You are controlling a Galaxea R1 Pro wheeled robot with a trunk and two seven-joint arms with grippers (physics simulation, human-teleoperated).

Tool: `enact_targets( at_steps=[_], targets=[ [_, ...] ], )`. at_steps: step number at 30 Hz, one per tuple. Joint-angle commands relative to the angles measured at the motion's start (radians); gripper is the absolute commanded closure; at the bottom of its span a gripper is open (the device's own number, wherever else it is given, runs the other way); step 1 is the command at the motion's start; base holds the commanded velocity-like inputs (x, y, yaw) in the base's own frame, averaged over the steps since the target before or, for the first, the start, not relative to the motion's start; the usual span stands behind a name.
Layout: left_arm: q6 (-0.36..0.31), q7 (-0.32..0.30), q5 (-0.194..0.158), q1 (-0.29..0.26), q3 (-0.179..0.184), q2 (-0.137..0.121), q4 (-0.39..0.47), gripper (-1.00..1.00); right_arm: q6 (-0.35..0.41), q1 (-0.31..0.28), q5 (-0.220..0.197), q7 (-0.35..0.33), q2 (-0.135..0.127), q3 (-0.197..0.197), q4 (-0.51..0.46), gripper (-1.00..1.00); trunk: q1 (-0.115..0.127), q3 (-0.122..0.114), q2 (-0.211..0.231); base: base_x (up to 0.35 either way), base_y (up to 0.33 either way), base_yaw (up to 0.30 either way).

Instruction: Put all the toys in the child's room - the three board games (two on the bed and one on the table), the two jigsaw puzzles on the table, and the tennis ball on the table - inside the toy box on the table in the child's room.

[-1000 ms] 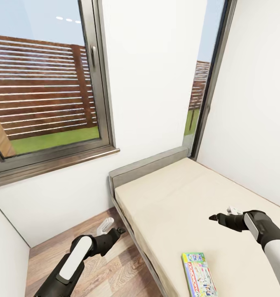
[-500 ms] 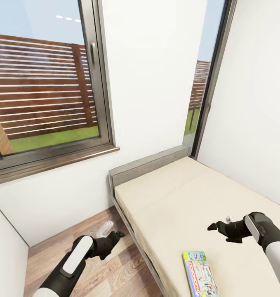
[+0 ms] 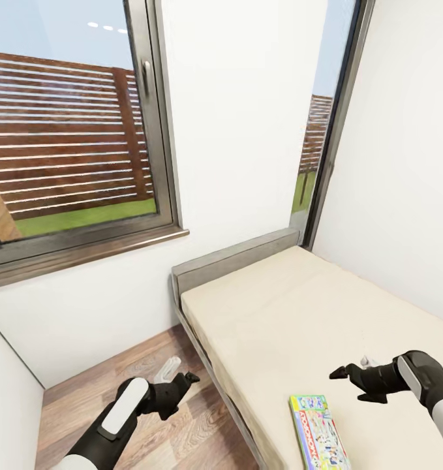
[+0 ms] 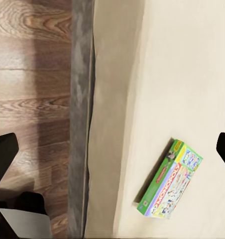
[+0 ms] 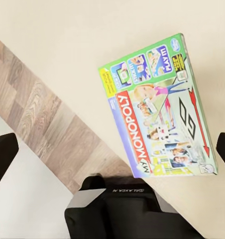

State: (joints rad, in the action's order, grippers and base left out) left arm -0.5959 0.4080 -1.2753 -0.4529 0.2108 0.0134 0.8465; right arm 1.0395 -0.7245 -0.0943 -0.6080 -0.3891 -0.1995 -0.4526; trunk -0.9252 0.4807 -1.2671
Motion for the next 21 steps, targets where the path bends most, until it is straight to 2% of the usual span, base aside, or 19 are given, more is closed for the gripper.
enact_targets(
  at_steps=[1, 9, 11, 21],
  targets=[
    [0.0, 0.01, -0.011, -0.001, 0.001, 0.0, 0.001, -1.0, 0.008, -0.001, -0.009, 0.005, 0.0, -0.003, 0.0, -1.0, -0.004, 0.004, -0.008, 0.0, 0.0, 0.0],
    [-0.001, 0.004, -0.013, -0.002, 0.0, 0.002, -0.031, -1.0, 0.008, 0.006, -0.009, -0.006, -0.016, -0.001, 0.006, -1.0, -0.035, 0.029, -0.064, 0.0, 0.0, 0.0],
    [-0.001, 0.002, -0.013, -0.002, 0.0, 0.003, -0.038, -1.0, 0.008, 0.011, -0.009, -0.008, -0.03, -0.001, 0.013, -1.0, -0.042, 0.036, -0.078, 0.0, 0.0, 0.0],
    [-0.001, 0.0, -0.014, -0.003, 0.0, 0.004, -0.043, -1.0, 0.008, 0.023, -0.011, -0.015, -0.06, -0.002, 0.018, -1.0, -0.081, 0.067, -0.148, 0.0, 0.0, 0.0]
  ],
)
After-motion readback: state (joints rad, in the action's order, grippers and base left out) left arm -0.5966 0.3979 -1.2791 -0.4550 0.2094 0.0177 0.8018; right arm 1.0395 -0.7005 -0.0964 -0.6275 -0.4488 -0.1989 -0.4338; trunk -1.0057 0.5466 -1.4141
